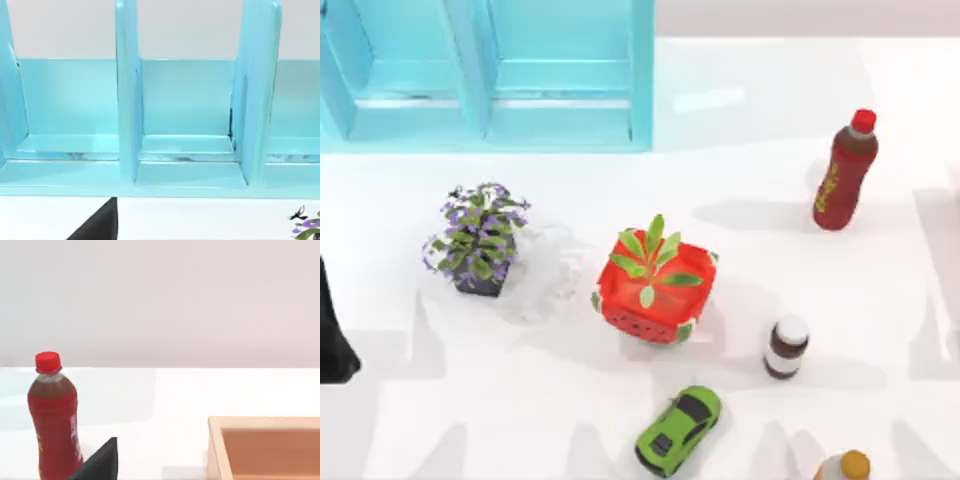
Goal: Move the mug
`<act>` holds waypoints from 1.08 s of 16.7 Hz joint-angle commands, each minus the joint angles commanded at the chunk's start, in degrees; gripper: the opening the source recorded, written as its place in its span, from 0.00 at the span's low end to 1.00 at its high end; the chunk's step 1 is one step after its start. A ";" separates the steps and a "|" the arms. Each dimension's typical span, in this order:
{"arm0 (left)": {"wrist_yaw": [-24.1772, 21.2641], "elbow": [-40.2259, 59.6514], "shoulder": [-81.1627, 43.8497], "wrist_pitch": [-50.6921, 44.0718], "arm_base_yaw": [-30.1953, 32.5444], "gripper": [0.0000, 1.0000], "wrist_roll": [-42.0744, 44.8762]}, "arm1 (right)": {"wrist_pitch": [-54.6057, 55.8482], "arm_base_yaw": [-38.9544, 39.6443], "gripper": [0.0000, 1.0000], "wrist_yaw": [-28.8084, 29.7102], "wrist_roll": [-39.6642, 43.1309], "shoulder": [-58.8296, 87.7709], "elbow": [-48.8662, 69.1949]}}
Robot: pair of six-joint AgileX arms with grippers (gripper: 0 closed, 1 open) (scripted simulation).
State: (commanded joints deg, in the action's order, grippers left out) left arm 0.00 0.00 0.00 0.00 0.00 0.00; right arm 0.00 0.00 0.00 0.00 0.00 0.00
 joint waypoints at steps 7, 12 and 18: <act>-0.01 6.90 -8.54 -6.10 -0.98 1.00 1.08 | 0.00 0.00 1.00 0.00 0.00 0.00 0.00; -0.02 22.61 -27.99 -19.97 -3.20 1.00 3.56 | 0.00 0.00 1.00 0.00 0.00 0.00 0.00; -0.02 46.55 -57.61 -41.08 -6.59 1.00 7.33 | 0.00 0.00 1.00 0.00 0.00 0.00 0.00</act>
State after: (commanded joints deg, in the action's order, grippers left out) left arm -0.02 46.55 -57.61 -41.08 -6.59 7.33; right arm 0.00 0.00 0.00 0.00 0.00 0.00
